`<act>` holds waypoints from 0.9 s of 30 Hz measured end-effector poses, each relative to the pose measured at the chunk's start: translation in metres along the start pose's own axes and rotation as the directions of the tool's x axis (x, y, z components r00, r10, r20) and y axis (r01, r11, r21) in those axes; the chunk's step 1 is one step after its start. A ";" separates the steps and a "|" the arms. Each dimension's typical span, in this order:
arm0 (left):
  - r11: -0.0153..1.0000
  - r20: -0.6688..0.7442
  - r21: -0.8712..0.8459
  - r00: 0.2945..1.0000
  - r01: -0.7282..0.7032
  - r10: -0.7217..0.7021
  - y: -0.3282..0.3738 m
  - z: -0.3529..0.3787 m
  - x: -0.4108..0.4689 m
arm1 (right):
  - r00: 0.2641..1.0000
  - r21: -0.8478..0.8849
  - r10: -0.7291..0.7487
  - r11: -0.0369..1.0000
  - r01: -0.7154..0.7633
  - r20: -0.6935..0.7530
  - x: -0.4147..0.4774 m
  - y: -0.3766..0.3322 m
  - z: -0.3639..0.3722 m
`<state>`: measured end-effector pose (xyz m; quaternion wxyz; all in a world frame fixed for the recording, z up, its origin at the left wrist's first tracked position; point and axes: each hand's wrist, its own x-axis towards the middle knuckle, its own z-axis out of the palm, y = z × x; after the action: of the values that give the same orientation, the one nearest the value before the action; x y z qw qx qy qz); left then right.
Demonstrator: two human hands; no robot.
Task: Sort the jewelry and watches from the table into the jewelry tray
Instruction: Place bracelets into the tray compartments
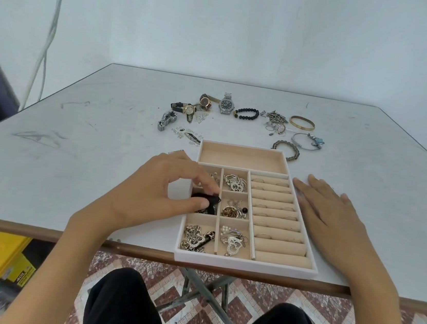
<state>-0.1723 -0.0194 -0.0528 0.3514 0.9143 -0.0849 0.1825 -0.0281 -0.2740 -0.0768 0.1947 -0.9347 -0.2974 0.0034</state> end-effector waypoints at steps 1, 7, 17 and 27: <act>1.000 0.005 0.006 1.000 -0.005 0.005 0.000 -0.001 0.000 | 1.000 0.001 0.000 1.000 0.000 0.000 0.000 0.000 0.000; 0.996 0.009 0.078 0.999 -0.049 0.048 0.004 -0.002 -0.001 | 1.000 0.001 -0.001 1.000 0.001 0.000 -0.001 -0.001 -0.001; 0.975 -0.025 0.214 0.997 -0.064 0.071 0.008 0.001 -0.001 | 1.000 -0.006 -0.003 1.000 0.003 0.006 -0.001 -0.002 -0.002; 0.997 -0.038 0.070 0.998 -0.039 0.042 0.004 0.002 -0.002 | 1.000 -0.016 -0.003 1.000 0.003 0.008 -0.001 -0.002 -0.001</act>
<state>-0.1744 -0.0241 -0.0525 0.3173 0.9203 -0.0901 0.2102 -0.0296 -0.2738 -0.0751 0.1860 -0.9358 -0.2994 0.0044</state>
